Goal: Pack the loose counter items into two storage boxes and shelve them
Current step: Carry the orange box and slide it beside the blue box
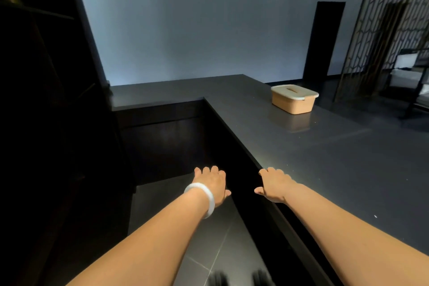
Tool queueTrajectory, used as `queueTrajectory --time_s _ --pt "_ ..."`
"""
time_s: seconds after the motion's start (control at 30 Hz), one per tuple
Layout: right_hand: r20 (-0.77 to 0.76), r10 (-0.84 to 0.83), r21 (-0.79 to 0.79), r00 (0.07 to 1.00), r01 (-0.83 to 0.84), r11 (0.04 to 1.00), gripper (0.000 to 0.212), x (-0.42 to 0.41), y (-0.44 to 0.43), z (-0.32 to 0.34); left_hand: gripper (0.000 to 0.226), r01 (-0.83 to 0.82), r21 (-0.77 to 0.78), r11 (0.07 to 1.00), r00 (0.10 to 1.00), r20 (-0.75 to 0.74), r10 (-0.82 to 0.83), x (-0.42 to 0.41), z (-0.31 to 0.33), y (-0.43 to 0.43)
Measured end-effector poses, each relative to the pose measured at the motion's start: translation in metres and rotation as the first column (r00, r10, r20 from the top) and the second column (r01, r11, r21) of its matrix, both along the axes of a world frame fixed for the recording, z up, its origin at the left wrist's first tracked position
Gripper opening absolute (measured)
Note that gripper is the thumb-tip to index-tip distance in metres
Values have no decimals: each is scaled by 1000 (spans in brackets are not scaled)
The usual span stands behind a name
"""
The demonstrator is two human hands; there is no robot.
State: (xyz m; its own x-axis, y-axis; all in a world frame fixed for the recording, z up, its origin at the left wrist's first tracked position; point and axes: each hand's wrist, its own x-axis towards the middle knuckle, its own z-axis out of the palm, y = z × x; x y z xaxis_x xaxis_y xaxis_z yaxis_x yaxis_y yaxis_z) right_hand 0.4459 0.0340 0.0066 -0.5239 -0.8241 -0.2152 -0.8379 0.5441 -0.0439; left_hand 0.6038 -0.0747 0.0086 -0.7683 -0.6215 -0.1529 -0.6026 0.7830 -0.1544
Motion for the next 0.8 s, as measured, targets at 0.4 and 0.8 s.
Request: queueTrajectory --time_s 0.4,0.8 --pt "47 -145 1 988 145 989 60 -205 -207 -20 52 121 -15 993 992 -29 -121 -208 -1 -226" --pt "63 -487 41 871 485 874 56 -369 -351 -45 54 396 43 917 918 -2 -396 -420 -21 -424"
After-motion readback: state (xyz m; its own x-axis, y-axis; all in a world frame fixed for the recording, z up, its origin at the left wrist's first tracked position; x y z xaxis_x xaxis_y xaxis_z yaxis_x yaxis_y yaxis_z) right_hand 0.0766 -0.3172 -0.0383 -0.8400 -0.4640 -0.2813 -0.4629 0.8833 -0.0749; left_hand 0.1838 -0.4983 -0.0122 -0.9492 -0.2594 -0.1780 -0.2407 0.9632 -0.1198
